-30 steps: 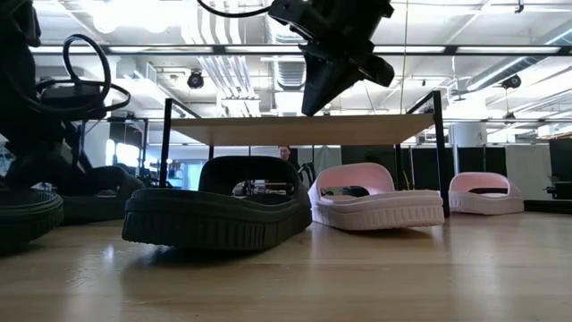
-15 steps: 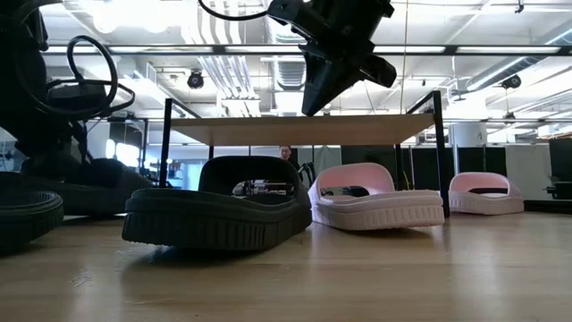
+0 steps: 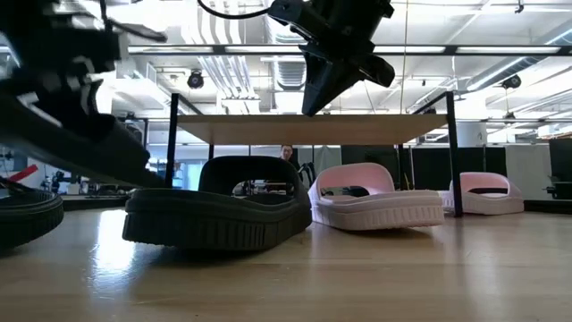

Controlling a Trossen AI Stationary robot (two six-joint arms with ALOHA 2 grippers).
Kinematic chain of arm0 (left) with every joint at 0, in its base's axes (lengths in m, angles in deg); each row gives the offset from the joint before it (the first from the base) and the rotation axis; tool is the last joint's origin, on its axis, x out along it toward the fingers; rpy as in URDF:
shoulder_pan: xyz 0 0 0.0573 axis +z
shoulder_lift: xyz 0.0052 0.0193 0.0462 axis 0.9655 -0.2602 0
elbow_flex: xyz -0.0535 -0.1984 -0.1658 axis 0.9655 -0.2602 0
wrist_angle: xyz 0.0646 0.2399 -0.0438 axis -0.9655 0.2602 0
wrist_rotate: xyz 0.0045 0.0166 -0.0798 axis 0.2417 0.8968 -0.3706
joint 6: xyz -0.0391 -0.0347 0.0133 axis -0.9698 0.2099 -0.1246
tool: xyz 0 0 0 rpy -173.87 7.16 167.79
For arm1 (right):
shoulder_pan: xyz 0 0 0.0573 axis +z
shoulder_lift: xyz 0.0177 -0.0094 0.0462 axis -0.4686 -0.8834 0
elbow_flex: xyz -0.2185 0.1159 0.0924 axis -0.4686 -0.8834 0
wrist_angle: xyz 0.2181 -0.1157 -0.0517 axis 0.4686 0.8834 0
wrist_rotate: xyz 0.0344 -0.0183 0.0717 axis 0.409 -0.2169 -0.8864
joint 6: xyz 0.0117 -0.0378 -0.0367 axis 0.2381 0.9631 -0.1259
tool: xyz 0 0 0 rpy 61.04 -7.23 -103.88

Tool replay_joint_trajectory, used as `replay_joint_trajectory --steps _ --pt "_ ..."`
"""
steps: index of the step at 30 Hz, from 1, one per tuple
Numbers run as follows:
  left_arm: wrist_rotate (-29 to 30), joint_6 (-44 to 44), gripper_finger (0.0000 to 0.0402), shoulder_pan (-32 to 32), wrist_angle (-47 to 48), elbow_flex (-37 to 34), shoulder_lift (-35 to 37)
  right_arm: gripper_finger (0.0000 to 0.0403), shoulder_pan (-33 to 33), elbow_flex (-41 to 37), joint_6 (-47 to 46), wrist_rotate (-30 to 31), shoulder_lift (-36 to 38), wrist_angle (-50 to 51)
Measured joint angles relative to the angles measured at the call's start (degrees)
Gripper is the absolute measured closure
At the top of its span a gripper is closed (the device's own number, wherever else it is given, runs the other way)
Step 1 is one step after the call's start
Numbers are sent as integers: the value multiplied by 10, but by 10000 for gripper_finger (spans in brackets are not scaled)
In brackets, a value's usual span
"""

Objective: Pick and place slides into the shelf
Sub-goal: Put the black slides under the shelf

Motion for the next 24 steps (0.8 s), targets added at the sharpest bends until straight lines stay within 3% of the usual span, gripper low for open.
replay_joint_trajectory --steps 8,12,14,16,21,24 --pt "-103 2 401 17 4 78 8 394 0 0 19 0 0 1" --pt "-12 -29 401 22 7 73 0 394 3 0 34 1 0 1" --pt "6 -32 401 31 0 67 0 394 6 0 37 1 0 2" --pt "-1 -17 401 41 -31 65 0 394 9 0 40 1 0 3" --pt "-88 43 401 54 -153 65 8 394 16 0 43 1 0 6" --pt "-69 19 401 67 -170 65 4 394 17 0 43 2 0 7"
